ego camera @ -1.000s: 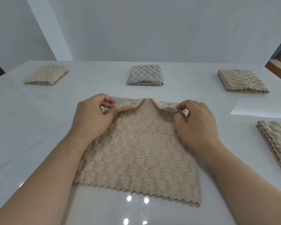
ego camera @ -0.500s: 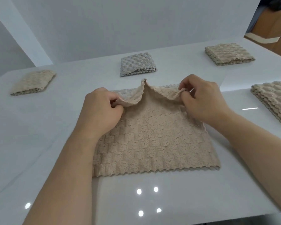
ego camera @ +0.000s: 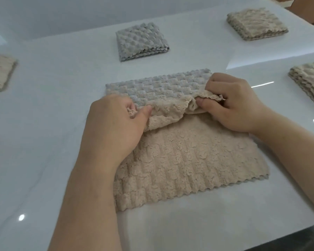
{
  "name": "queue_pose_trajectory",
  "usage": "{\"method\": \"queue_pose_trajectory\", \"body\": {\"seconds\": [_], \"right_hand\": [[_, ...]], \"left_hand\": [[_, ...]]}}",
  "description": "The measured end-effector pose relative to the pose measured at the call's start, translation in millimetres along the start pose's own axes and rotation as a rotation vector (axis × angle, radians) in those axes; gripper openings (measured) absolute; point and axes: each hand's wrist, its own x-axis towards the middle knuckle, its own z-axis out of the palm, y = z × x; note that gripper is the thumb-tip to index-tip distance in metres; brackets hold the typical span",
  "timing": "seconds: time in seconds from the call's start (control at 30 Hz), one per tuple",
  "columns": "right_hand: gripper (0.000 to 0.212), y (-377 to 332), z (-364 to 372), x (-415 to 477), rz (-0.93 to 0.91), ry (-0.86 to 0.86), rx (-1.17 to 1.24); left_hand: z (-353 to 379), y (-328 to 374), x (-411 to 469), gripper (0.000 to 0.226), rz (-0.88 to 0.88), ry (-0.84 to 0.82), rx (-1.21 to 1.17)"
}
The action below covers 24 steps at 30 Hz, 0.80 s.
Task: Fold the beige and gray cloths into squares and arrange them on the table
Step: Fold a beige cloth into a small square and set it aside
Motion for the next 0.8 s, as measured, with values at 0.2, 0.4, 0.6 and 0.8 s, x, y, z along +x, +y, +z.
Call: {"method": "queue_pose_trajectory", "body": {"seconds": [0.2,0.4,0.6,0.8], "right_hand": [[0.029,-6,-2,-5,-0.025,-0.087,0.077],[0.037,-7,-4,-6,-0.118,-0.209,-0.084],[0.034,-14,-8,-6,-0.197,-0.158,-0.295],[0.031,-31,-11,-9,-0.184,-0.044,-0.262]], "left_hand": [[-5,4,-1,0.039,-0.140,-0.097,0.023],[-12,9,-9,0.036,-0.137,-0.172,0.149],[-15,10,-9,0.040,-0.089,-0.225,0.172],[-17,19,-15,0.038,-0.021,-0.142,0.201]]}}
